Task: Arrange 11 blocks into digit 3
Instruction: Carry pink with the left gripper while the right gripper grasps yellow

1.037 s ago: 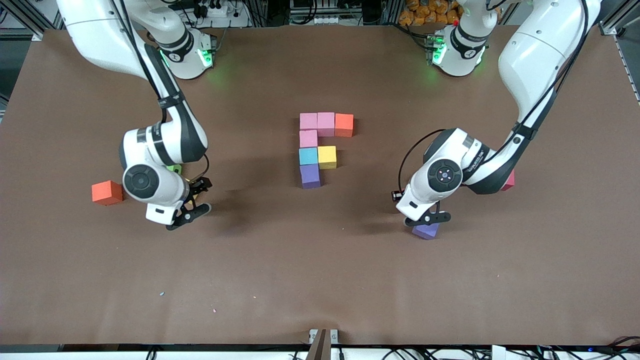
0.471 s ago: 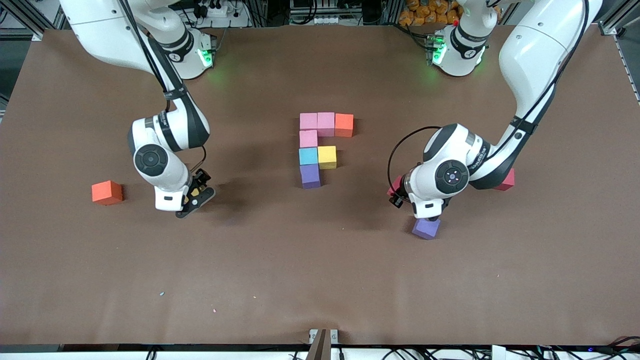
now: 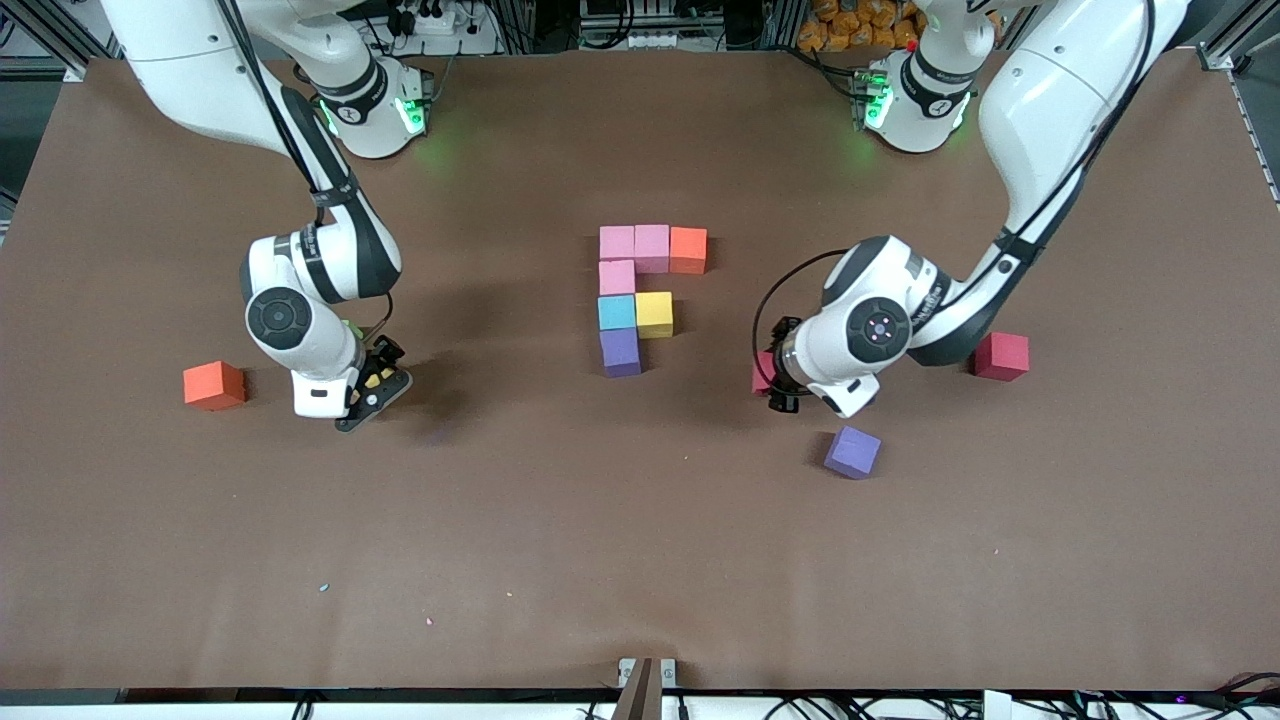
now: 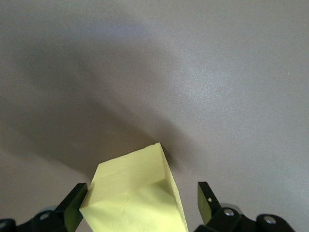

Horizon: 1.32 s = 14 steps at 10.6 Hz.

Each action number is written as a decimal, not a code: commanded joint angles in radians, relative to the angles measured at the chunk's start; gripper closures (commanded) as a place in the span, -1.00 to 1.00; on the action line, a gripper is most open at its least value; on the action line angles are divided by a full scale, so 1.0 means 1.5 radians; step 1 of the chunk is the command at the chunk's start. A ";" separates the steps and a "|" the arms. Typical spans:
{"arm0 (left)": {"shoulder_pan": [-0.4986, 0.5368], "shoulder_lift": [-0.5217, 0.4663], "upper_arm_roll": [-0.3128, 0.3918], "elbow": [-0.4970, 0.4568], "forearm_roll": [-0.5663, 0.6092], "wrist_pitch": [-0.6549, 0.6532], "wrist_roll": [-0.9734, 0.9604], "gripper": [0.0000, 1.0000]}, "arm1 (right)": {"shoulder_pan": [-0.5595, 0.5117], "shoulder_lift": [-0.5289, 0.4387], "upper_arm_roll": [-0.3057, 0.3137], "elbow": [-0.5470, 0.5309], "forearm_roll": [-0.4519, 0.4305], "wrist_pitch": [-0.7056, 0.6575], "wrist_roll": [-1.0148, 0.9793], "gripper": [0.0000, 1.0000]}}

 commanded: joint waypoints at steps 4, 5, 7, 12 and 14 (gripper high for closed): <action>-0.048 -0.021 0.000 -0.071 0.096 0.084 -0.214 1.00 | -0.010 -0.021 0.008 -0.047 -0.012 0.041 -0.004 -1.00; -0.059 -0.021 0.000 -0.078 0.104 0.098 -0.241 1.00 | -0.010 -0.021 0.008 -0.048 -0.012 0.041 -0.004 -0.91; -0.066 -0.022 -0.001 -0.085 0.108 0.107 -0.258 1.00 | -0.010 -0.022 0.008 -0.048 -0.012 0.041 -0.003 0.45; -0.098 -0.023 -0.001 -0.106 0.146 0.148 -0.260 1.00 | 0.013 -0.019 0.014 0.007 0.017 0.002 0.041 0.90; -0.105 -0.030 -0.001 -0.115 0.150 0.152 -0.260 1.00 | 0.052 -0.009 0.012 0.093 0.096 -0.098 0.060 0.90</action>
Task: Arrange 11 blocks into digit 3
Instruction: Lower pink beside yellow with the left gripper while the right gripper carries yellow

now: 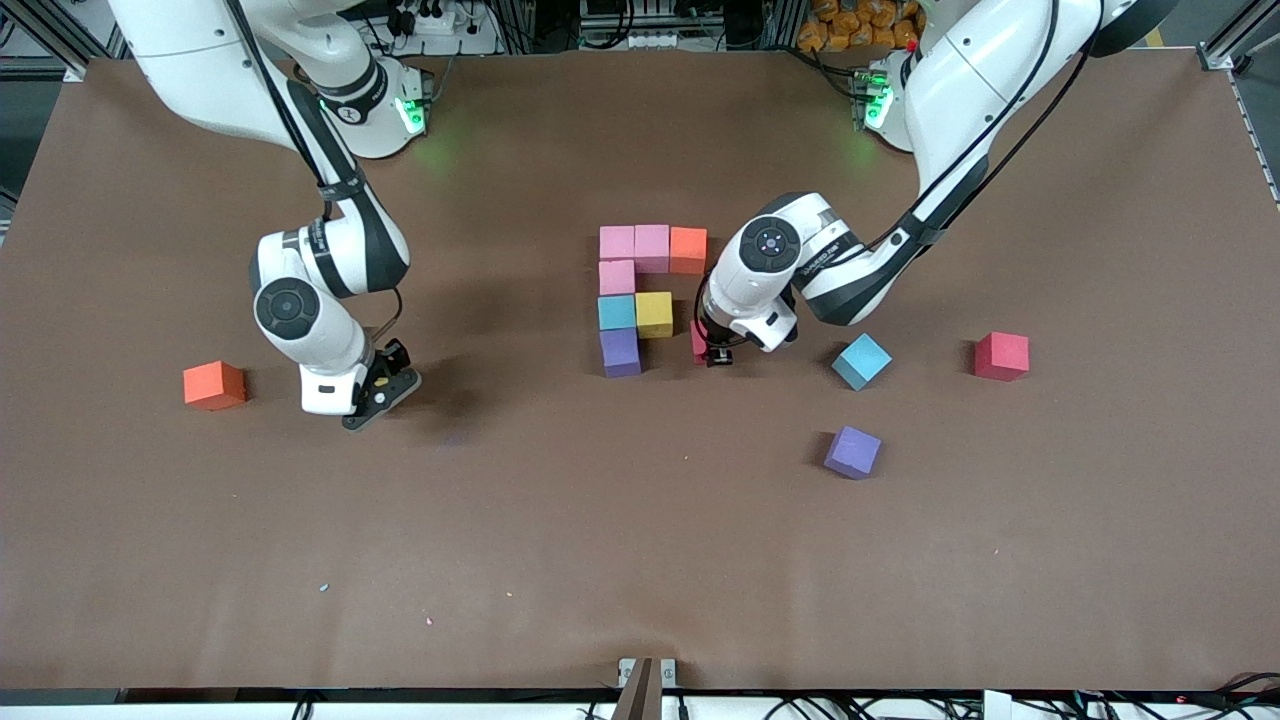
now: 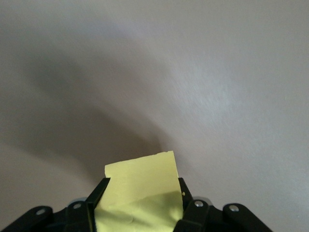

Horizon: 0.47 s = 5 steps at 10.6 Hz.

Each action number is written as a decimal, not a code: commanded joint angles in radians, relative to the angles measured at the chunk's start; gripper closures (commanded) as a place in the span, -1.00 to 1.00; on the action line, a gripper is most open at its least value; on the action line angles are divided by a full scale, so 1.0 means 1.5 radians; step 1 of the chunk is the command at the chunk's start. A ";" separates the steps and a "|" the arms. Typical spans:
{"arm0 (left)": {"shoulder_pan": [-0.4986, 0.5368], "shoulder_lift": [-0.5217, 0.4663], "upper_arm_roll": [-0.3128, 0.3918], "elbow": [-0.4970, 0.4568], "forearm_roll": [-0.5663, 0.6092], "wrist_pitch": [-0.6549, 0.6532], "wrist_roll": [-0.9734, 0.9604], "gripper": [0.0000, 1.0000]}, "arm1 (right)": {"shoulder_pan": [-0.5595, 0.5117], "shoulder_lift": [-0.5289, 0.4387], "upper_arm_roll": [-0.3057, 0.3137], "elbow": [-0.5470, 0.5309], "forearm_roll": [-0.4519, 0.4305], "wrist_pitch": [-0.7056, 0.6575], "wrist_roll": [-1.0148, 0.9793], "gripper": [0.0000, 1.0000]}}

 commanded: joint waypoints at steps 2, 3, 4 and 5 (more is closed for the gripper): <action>0.000 -0.053 -0.005 -0.059 0.017 0.040 -0.016 1.00 | 0.050 0.039 0.001 0.149 0.107 -0.136 0.074 0.90; 0.001 -0.064 -0.007 -0.072 0.017 0.045 -0.016 1.00 | 0.075 0.063 0.001 0.196 0.107 -0.149 0.136 0.90; 0.000 -0.064 -0.009 -0.074 0.017 0.046 -0.016 1.00 | 0.093 0.095 0.001 0.252 0.107 -0.171 0.189 0.90; 0.000 -0.064 -0.012 -0.075 0.017 0.050 -0.016 1.00 | 0.108 0.126 0.001 0.311 0.109 -0.201 0.235 0.90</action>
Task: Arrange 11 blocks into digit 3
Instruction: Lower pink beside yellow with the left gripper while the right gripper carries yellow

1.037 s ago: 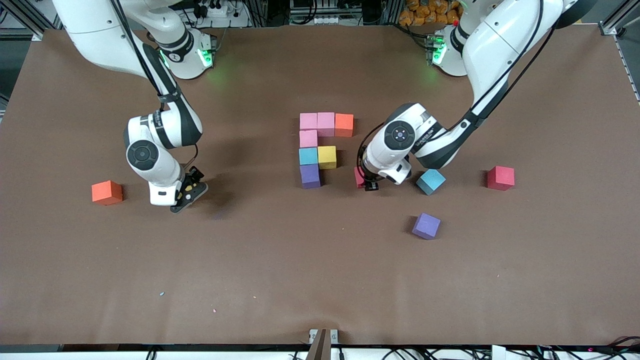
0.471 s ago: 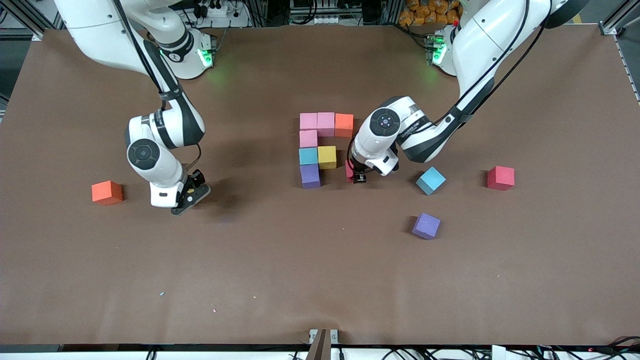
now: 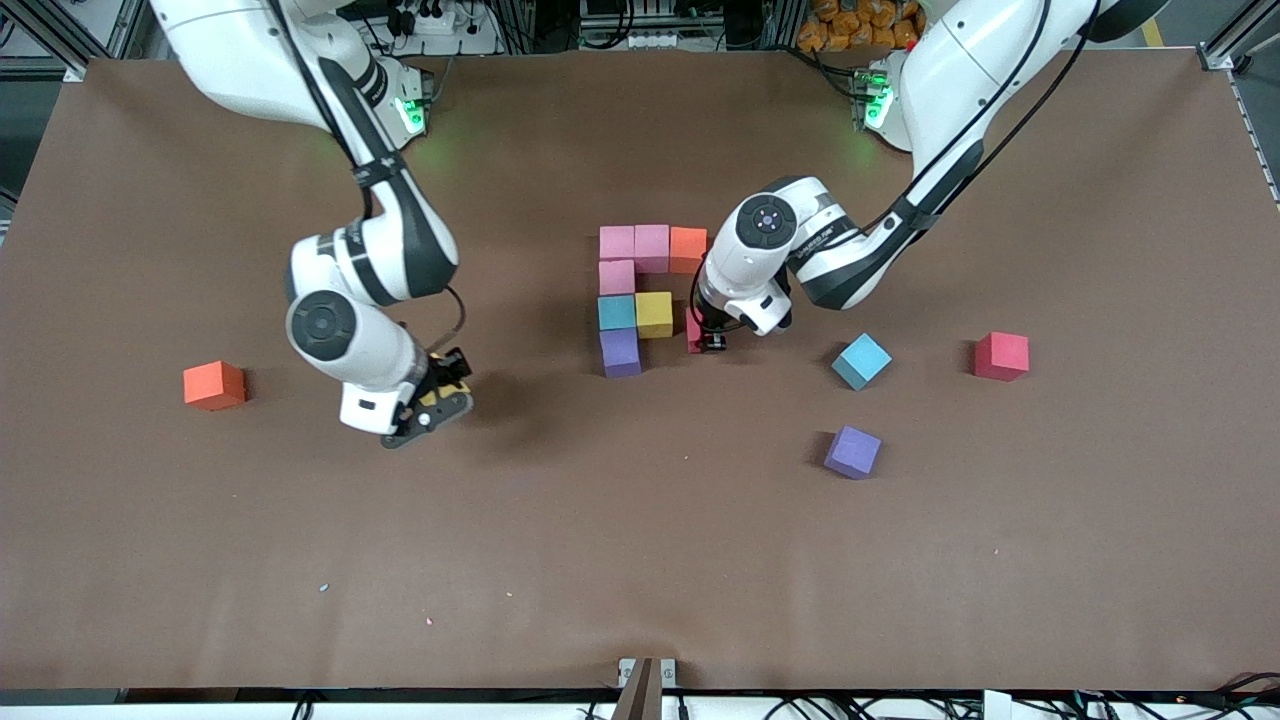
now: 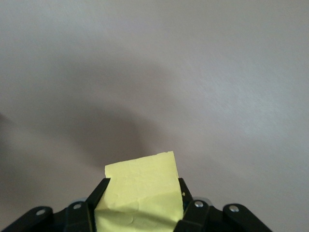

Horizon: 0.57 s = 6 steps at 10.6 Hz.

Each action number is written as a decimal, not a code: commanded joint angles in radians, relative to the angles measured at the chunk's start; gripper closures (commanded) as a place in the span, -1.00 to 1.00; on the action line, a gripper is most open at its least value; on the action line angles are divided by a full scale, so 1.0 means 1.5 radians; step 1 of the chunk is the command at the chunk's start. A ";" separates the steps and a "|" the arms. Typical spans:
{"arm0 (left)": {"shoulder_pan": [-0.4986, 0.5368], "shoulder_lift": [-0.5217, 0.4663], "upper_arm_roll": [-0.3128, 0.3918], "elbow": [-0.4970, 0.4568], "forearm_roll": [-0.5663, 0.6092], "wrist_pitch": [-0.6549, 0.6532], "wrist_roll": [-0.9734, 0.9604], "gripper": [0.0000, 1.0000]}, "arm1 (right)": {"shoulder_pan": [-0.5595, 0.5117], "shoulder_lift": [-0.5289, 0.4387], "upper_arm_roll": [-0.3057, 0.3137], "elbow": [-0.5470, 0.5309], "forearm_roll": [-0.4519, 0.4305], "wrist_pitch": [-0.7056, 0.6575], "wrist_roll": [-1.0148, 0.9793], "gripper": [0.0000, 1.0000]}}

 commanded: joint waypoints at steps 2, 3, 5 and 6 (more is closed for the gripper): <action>0.002 -0.026 -0.003 -0.042 0.016 0.049 -0.016 1.00 | 0.045 0.121 -0.002 0.198 0.027 -0.086 0.152 0.90; 0.002 -0.021 -0.003 -0.043 0.016 0.058 -0.016 1.00 | 0.062 0.146 -0.002 0.234 0.038 -0.096 0.197 0.90; 0.000 -0.012 -0.002 -0.043 0.016 0.072 -0.016 1.00 | 0.080 0.186 -0.001 0.290 0.041 -0.097 0.271 0.97; 0.000 -0.011 -0.002 -0.043 0.016 0.073 -0.016 1.00 | 0.087 0.208 -0.002 0.314 0.041 -0.097 0.309 1.00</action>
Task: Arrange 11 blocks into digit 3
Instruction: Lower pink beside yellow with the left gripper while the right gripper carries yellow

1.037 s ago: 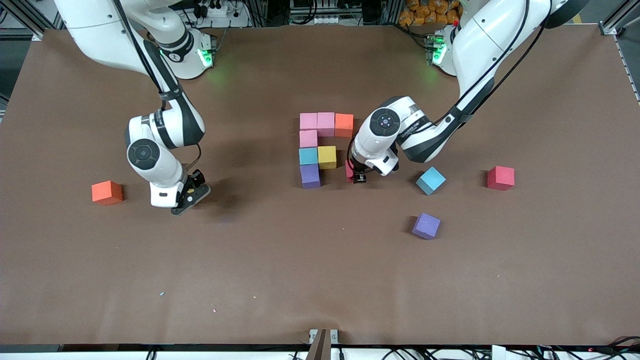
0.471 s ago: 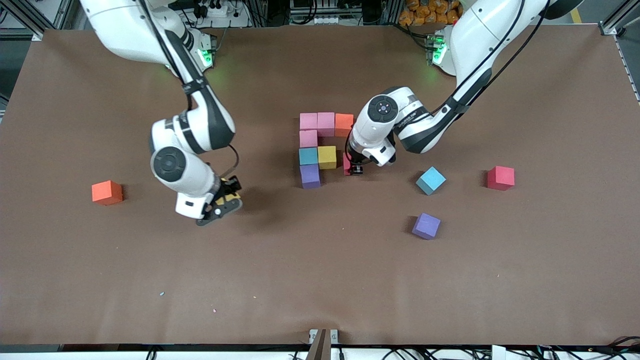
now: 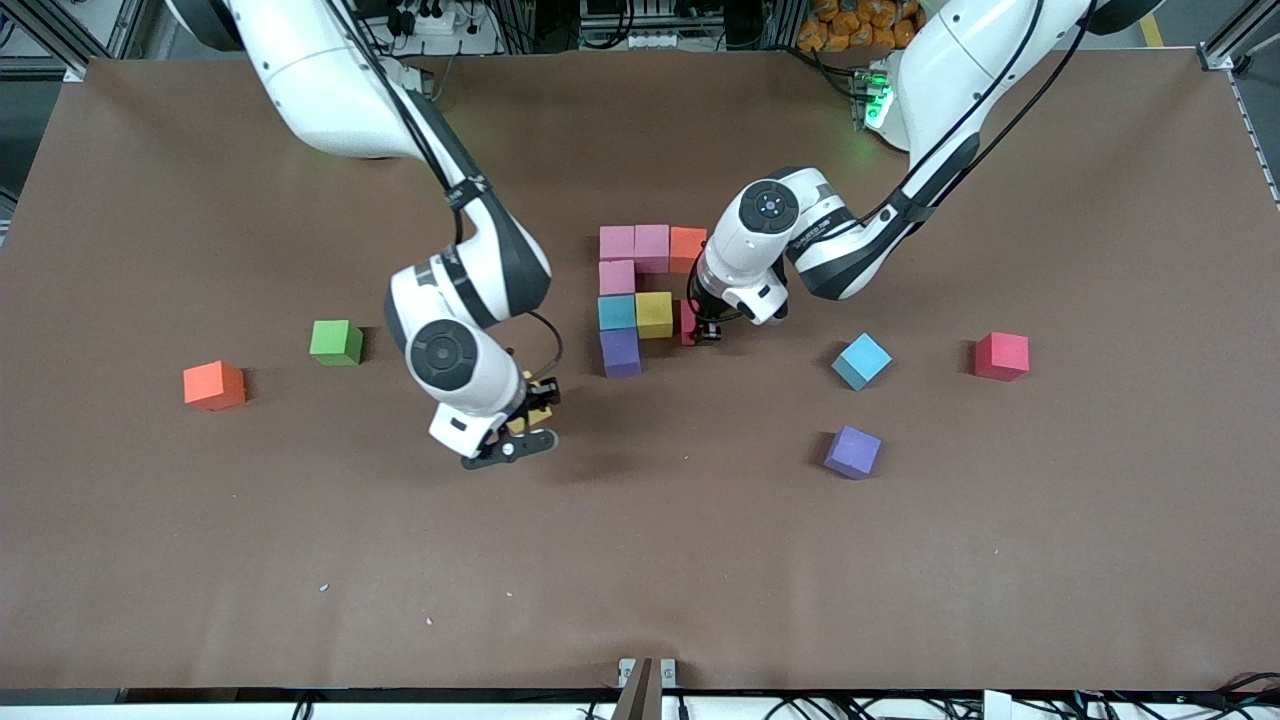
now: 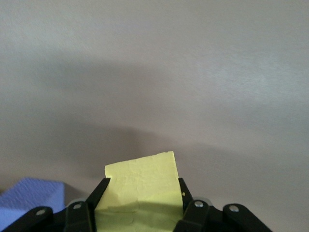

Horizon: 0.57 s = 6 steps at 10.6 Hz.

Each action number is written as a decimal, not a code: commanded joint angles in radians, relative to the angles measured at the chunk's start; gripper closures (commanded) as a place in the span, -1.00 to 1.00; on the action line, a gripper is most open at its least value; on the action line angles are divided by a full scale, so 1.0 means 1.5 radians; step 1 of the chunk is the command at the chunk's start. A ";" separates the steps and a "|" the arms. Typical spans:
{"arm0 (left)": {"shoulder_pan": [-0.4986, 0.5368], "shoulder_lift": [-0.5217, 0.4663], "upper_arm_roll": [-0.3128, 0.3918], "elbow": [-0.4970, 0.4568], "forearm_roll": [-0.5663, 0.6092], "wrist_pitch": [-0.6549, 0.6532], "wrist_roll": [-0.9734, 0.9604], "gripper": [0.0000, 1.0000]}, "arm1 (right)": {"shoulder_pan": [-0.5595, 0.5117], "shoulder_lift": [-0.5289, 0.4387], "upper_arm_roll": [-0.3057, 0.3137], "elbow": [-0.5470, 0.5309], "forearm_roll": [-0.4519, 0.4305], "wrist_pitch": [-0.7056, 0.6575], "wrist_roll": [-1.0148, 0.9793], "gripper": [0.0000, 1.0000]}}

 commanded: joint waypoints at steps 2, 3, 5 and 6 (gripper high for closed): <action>-0.001 0.000 0.000 -0.010 0.015 0.024 -0.016 1.00 | 0.020 0.090 -0.003 0.128 0.013 -0.020 0.101 1.00; -0.002 0.003 0.000 -0.010 0.015 0.025 -0.016 1.00 | 0.020 0.109 -0.003 0.155 0.015 -0.027 0.108 1.00; -0.004 0.008 0.000 -0.010 0.015 0.032 -0.017 1.00 | 0.025 0.136 -0.002 0.187 0.015 -0.032 0.127 1.00; -0.006 0.009 0.000 -0.010 0.015 0.033 -0.023 1.00 | 0.032 0.153 -0.002 0.203 0.015 -0.031 0.136 1.00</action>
